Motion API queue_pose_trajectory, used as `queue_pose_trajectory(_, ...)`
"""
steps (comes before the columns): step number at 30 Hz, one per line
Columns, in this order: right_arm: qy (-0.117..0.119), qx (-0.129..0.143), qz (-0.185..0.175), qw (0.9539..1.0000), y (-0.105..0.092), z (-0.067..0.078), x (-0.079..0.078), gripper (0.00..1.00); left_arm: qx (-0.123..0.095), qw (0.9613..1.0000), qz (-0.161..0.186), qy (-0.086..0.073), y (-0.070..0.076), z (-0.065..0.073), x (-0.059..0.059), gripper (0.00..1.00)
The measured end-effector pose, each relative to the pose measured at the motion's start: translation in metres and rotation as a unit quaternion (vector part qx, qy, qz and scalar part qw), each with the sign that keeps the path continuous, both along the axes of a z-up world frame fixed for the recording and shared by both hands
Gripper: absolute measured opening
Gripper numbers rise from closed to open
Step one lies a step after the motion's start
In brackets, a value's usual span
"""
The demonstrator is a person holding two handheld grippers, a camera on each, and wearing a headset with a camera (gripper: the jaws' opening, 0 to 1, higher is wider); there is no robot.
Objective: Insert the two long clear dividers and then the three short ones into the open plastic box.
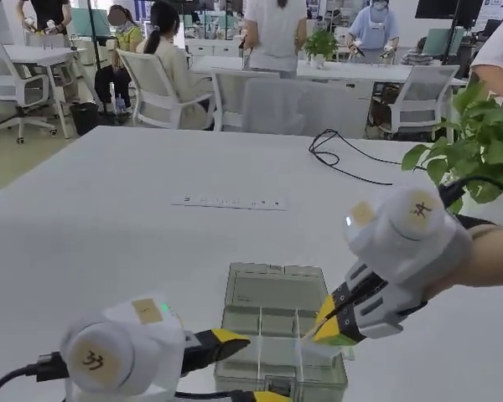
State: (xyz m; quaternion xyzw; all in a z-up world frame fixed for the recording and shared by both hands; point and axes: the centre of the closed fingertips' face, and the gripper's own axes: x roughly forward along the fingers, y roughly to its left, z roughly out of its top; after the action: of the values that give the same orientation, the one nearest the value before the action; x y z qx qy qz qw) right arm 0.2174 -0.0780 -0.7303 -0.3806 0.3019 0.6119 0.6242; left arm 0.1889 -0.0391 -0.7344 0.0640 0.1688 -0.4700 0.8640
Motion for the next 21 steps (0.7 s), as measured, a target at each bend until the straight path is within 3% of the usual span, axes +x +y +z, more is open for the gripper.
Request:
queue_pose_trajectory(4,-0.002,-0.036,-0.008,0.9993,-0.006,-0.01,0.011,0.02,0.002,1.0,0.007,0.003,0.001,-0.002,0.003,0.52)
queue_pose_trajectory(10,-0.001,-0.069,-0.012,0.9975,-0.008,-0.021,0.024,0.02,0.001,0.9998,0.017,0.009,0.004,-0.003,0.007,0.59)
queue_pose_trajectory(21,0.001,-0.103,-0.019,0.9945,-0.011,-0.037,0.043,0.02,-0.001,0.9995,0.029,0.009,0.008,-0.002,0.013,0.68)
